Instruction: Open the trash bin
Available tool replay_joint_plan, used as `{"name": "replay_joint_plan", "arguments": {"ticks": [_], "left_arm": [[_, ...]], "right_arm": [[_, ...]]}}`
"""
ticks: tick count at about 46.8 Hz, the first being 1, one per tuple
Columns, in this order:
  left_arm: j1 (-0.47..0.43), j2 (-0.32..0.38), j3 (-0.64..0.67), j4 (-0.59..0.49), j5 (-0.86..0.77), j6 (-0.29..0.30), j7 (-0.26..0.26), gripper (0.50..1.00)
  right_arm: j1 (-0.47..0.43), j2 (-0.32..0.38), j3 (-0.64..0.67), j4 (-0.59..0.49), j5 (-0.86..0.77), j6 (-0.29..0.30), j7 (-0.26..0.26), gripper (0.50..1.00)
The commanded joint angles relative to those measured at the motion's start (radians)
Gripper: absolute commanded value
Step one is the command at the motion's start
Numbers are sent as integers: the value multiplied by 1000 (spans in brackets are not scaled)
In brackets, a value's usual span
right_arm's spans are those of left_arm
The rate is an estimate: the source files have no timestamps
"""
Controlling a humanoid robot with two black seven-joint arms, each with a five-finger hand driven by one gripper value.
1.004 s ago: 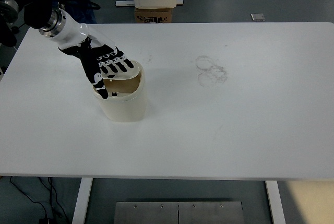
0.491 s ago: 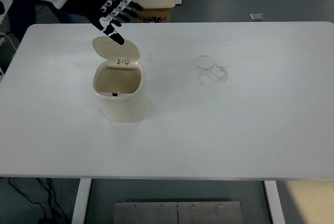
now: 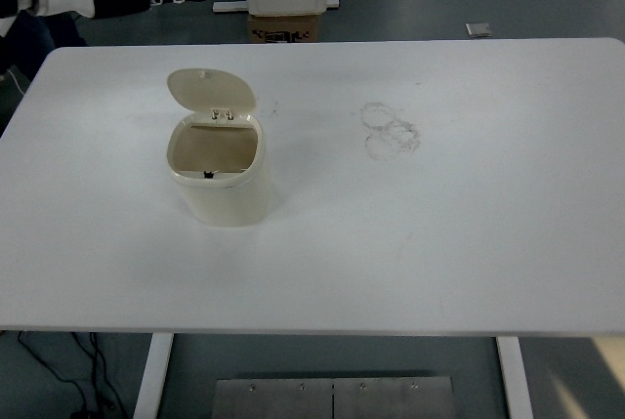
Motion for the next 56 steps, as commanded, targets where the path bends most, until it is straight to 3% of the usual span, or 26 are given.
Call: {"name": "replay_joint_plan", "arguments": {"ticks": [1,10,21,32,46,56], "left_arm": [[63,-24,-62,33,-3,3,-37,1000],[198,-86,-213,133,-5,3,-62,1000],[321,-155,-366,245,-12,3,-159,1000],[421,-176,-389,254,-29,3,-286,1000],[487,-285,-389,381,-57,-5,-289,1000],[493,-314,-394,417,-98,-3,-292,1000]], "right_arm": [[0,0,0,0,0,0,0,991],[0,0,0,0,0,0,0,991],[0,0,0,0,0,0,0,991],[0,0,0,0,0,0,0,991],[0,0,0,0,0,0,0,991],[0,0,0,0,-3,0,0,991]]}}
